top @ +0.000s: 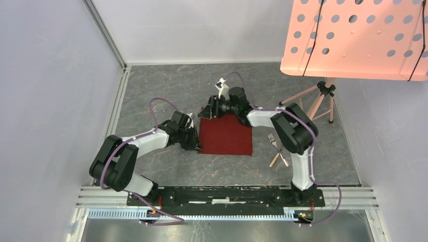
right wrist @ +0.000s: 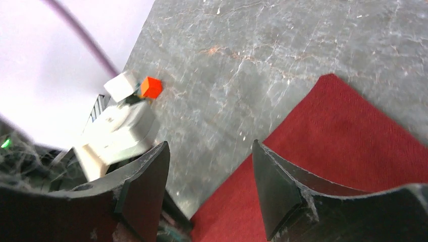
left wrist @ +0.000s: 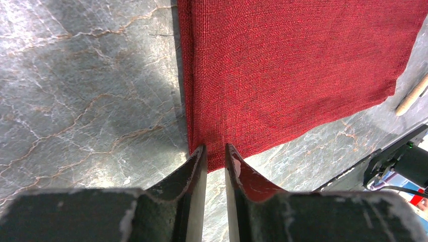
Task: Fold the napkin into a case and place the utensils inside
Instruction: Smooth out the square-folded napkin at the center of the board.
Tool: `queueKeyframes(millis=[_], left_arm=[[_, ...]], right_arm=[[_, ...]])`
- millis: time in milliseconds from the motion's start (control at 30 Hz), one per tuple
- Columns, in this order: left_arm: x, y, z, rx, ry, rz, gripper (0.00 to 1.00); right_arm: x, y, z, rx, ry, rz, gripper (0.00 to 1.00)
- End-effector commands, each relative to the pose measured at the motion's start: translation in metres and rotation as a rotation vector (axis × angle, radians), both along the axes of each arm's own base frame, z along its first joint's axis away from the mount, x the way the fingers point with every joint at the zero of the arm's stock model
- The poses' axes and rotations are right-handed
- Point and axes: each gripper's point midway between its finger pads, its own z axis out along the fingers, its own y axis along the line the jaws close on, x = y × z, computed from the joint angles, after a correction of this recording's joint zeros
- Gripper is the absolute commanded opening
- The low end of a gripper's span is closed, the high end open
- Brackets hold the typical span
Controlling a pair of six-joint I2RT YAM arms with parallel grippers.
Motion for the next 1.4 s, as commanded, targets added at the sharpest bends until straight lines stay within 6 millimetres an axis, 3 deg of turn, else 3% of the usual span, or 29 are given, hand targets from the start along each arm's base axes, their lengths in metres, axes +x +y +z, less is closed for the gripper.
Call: queueKeyframes(millis=[0, 200, 433, 533, 700, 833, 900, 1033, 1100, 1267, 1367], left_arm=[[-0.008, 0.013, -0.016, 0.059, 0.003, 0.013, 0.27], [-0.011, 0.014, -0.019, 0.058, 0.007, 0.013, 0.27], [-0.017, 0.017, -0.024, 0.067, 0.022, 0.014, 0.26], [-0.017, 0.017, -0.019, 0.062, 0.017, 0.016, 0.27], [-0.007, 0.01, 0.005, 0.032, -0.019, 0.011, 0.33], [0.003, -0.001, 0.032, -0.019, -0.059, 0.006, 0.41], [0.011, -0.007, 0.045, -0.047, -0.083, 0.005, 0.44], [0.033, -0.024, 0.073, -0.116, -0.134, 0.01, 0.49], [0.048, -0.036, 0.086, -0.159, -0.151, 0.011, 0.52], [0.092, -0.063, 0.108, -0.23, -0.188, 0.019, 0.54], [0.12, -0.068, 0.102, -0.232, -0.176, 0.044, 0.53]], right_arm=[[0.033, 0.027, 0.003, 0.066, -0.022, -0.009, 0.67], [0.066, 0.037, -0.057, -0.051, -0.005, -0.046, 0.68], [0.101, 0.034, -0.09, -0.119, -0.005, -0.076, 0.69], [0.108, 0.033, -0.072, -0.123, -0.029, -0.061, 0.69], [0.113, 0.027, 0.0, -0.148, -0.131, -0.046, 0.73], [0.095, 0.002, 0.053, -0.163, -0.194, -0.054, 0.76], [0.079, -0.014, 0.062, -0.177, -0.206, -0.063, 0.78], [0.039, -0.049, 0.059, -0.158, -0.192, -0.069, 0.79], [0.022, -0.066, 0.048, -0.139, -0.164, -0.074, 0.79], [0.012, -0.098, 0.027, -0.131, -0.12, -0.096, 0.78], [0.011, -0.102, 0.018, -0.115, -0.103, -0.098, 0.78]])
